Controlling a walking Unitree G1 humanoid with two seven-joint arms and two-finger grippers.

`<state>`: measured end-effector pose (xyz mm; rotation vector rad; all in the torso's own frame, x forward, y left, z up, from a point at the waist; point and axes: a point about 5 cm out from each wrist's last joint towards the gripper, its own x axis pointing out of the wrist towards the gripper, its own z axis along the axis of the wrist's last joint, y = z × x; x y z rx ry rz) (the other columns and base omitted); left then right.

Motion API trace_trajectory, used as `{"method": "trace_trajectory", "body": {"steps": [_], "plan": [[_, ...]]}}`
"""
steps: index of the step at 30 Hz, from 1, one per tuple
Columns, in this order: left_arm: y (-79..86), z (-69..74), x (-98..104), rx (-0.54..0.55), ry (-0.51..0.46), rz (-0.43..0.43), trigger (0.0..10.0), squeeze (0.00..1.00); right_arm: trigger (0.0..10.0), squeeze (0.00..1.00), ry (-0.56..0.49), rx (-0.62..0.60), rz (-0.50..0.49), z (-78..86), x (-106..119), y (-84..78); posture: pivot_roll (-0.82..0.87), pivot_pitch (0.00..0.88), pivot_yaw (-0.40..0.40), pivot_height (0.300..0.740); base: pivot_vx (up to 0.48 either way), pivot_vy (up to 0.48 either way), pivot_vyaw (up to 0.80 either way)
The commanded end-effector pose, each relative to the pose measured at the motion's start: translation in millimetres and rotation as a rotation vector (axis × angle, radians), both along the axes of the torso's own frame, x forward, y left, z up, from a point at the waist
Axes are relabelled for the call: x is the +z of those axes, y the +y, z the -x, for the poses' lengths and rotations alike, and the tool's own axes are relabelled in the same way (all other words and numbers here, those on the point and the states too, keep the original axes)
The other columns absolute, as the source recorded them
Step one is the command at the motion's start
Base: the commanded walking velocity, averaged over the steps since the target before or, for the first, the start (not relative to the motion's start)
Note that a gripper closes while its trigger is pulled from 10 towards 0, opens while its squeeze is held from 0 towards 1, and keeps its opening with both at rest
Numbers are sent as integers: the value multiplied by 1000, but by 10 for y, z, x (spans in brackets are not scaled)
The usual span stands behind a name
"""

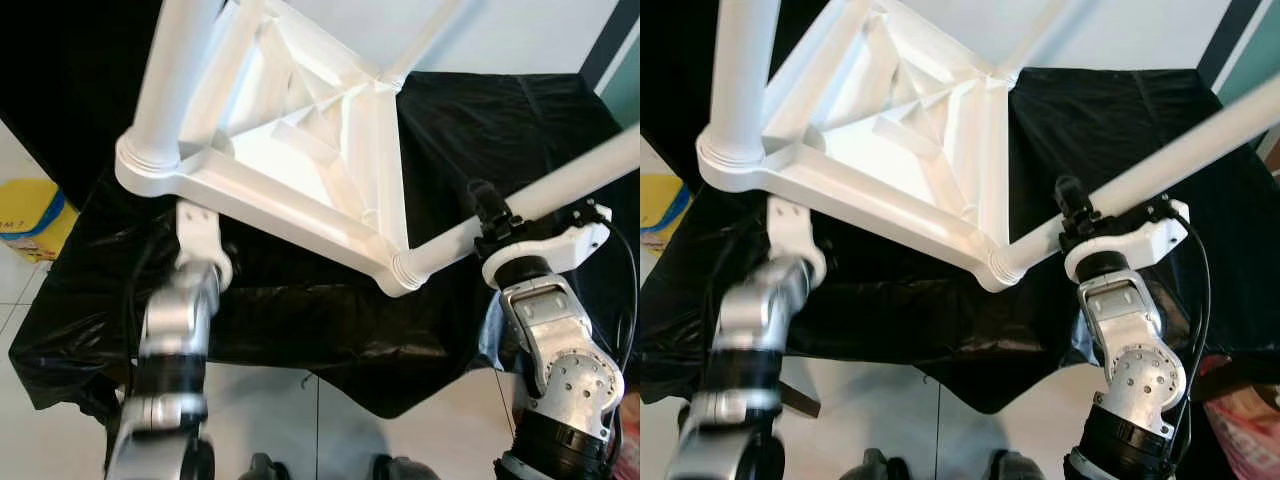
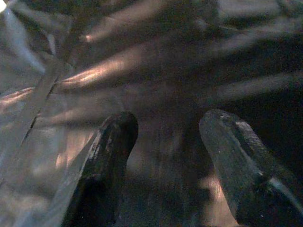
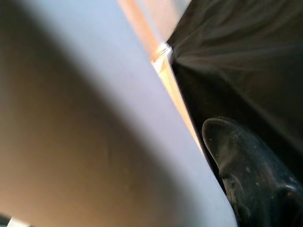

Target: Building children table

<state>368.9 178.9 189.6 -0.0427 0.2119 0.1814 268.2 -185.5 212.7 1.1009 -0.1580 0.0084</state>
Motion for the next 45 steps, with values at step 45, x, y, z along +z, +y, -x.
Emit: {"method": "trace_trajectory", "body": {"steps": [45], "plan": [[-1346,-394,1948,-429,-620,127,10000,0,10000,0,515,-121,323,1477,-1482,-256,-321,183,114,740,0,0,0]]}}
